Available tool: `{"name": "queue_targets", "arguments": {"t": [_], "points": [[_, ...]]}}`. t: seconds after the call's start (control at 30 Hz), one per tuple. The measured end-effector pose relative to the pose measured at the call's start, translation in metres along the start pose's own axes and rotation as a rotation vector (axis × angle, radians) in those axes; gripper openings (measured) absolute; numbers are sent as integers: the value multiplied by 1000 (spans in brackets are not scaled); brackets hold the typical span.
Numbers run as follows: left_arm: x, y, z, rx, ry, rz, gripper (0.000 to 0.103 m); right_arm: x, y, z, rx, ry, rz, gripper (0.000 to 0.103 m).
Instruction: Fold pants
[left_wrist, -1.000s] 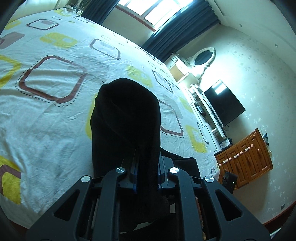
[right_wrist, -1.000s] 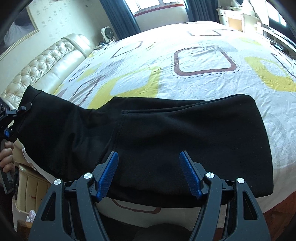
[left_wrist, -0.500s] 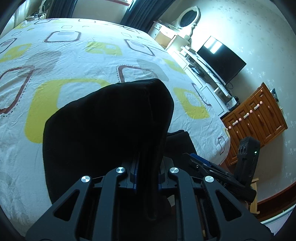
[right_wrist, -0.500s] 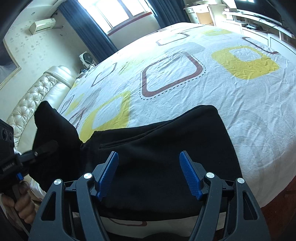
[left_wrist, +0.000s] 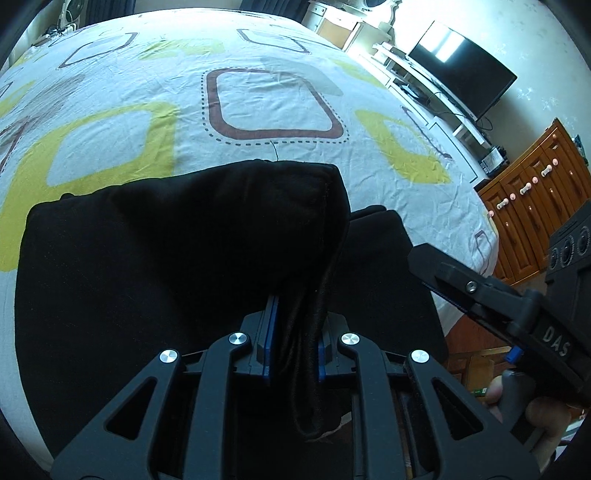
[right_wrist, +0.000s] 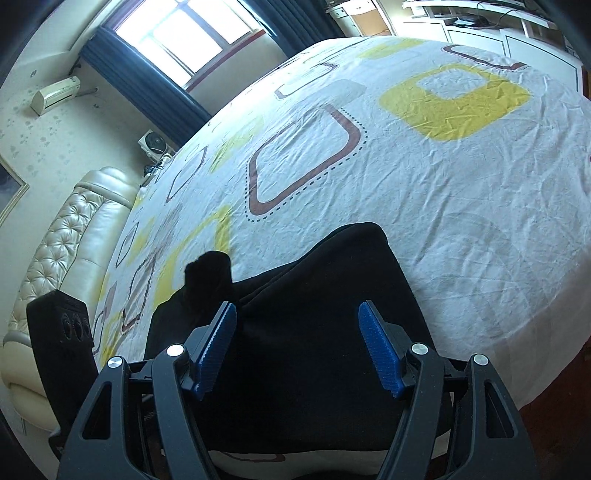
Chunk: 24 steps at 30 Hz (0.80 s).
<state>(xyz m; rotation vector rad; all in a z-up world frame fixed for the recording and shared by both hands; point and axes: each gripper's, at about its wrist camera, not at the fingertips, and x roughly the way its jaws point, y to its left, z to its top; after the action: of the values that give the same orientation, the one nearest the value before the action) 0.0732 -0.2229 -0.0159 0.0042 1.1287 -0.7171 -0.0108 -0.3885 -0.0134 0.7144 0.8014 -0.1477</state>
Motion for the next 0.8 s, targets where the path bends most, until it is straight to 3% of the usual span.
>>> {"name": "queue_targets", "arguments": {"t": [0.07, 0.1, 0.17, 0.2, 0.33, 0.53, 0.8], "points": [[-1, -4, -4, 6, -11, -1, 22, 1, -2, 1, 6, 7, 14, 68], [-5, -5, -6, 9, -20, -9, 30, 1, -3, 1, 8, 14, 23, 68], [-16, -9, -9, 13, -37, -30, 54, 3, -4, 1, 18, 26, 46, 68], [-27, -9, -12, 12, -58, -33, 72, 4, -5, 1, 26, 40, 65, 68], [-71, 7, -29, -15, -132, -50, 92, 18, -8, -2, 61, 128, 133, 71], [-120, 85, -66, -172, -166, -29, 93, 36, -2, -12, 35, 221, 166, 72], [-116, 174, -107, -328, -157, 162, 93, 54, 25, -30, -17, 343, 250, 72]]}}
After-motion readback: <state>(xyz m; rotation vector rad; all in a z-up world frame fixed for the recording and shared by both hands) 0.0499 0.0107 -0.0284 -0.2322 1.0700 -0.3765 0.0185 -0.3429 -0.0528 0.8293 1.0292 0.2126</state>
